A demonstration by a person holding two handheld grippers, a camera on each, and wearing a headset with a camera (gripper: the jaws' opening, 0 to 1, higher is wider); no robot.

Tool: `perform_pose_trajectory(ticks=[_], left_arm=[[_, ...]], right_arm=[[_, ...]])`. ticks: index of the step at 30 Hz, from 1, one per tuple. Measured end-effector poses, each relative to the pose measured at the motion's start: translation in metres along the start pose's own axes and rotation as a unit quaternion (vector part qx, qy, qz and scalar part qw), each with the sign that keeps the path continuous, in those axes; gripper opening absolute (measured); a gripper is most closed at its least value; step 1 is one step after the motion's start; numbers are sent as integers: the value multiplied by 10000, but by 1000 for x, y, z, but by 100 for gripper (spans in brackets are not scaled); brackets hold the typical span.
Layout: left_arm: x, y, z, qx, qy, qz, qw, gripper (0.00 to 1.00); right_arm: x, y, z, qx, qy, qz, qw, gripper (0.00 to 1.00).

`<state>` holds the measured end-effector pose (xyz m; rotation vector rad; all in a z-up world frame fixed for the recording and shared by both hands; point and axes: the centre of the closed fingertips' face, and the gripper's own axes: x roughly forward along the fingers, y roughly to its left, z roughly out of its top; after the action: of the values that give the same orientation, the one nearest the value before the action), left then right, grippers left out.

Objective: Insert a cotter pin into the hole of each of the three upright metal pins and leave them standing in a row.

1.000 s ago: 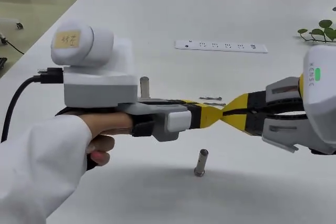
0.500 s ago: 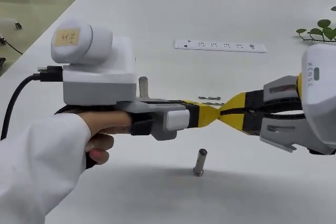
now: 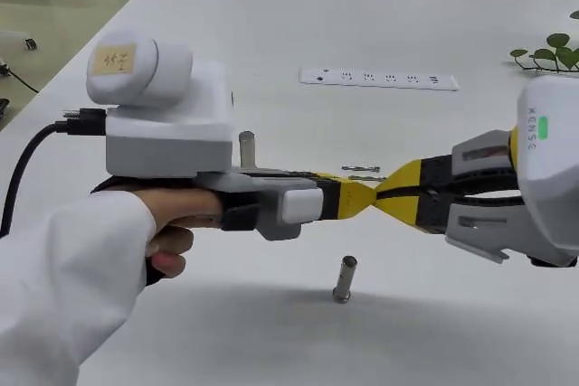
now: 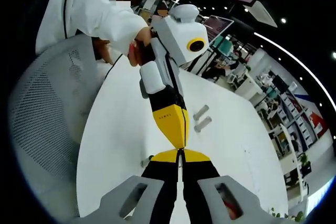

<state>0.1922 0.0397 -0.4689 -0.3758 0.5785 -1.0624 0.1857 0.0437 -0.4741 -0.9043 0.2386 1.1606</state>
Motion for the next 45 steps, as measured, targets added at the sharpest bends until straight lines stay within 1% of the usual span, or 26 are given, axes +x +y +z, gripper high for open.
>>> perform_pose_trajectory(ticks=[7,9,11,17,19,21,24,27,29,31,33,36,37,39,41,43,44,45], left_arm=[[-1,1,0,-25,31,39,10000,0],[-1,1,1,-140,10,66,9999,0],[-2,2,1,-186,15,72,9998,0],[-2,2,-1,-200,38,81,9998,0],[-3,2,-3,-259,92,65,9996,0],[-3,3,-3,-252,70,84,9996,0],[-4,3,-2,-259,31,80,9996,0],[-6,3,-4,-365,-21,45,9993,0],[-7,3,-5,-370,-41,52,9993,0],[-8,4,-6,-380,-49,70,9992,0],[-8,4,-6,-351,-58,89,9993,0],[-10,6,-7,-291,-32,122,9995,0],[-11,6,-7,-288,-21,120,9995,0],[-13,6,-7,-180,-36,132,9997,0],[-14,5,-6,27,-39,122,9999,0],[-15,4,-8,41,6,95,9999,0],[-16,3,-9,44,30,75,10000,0],[-16,3,-9,77,33,71,9999,0]], right_arm=[[1,0,1,0,-16,-10,10000,0],[1,-1,1,10,-20,-14,10000,0],[1,-1,2,56,-30,3,10000,0],[2,2,2,79,-31,54,9999,0],[2,3,1,110,-17,85,9999,0],[3,3,1,60,-20,47,10000,0],[3,2,1,116,-38,42,9999,0],[3,1,-1,134,-10,43,9999,0],[4,0,-2,163,15,27,9999,0],[4,0,-3,178,23,10,9998,2],[4,1,-3,237,7,61,9997,2],[3,0,-6,368,11,69,9993,5],[3,1,-7,441,11,108,9990,5],[3,1,-8,604,-32,134,9981,7],[2,4,-10,801,-51,249,9965,7],[0,5,-10,991,-123,326,9945,8],[-1,6,-11,1129,-137,380,9928,8],[-1,5,-12,1150,-153,384,9925,9]])
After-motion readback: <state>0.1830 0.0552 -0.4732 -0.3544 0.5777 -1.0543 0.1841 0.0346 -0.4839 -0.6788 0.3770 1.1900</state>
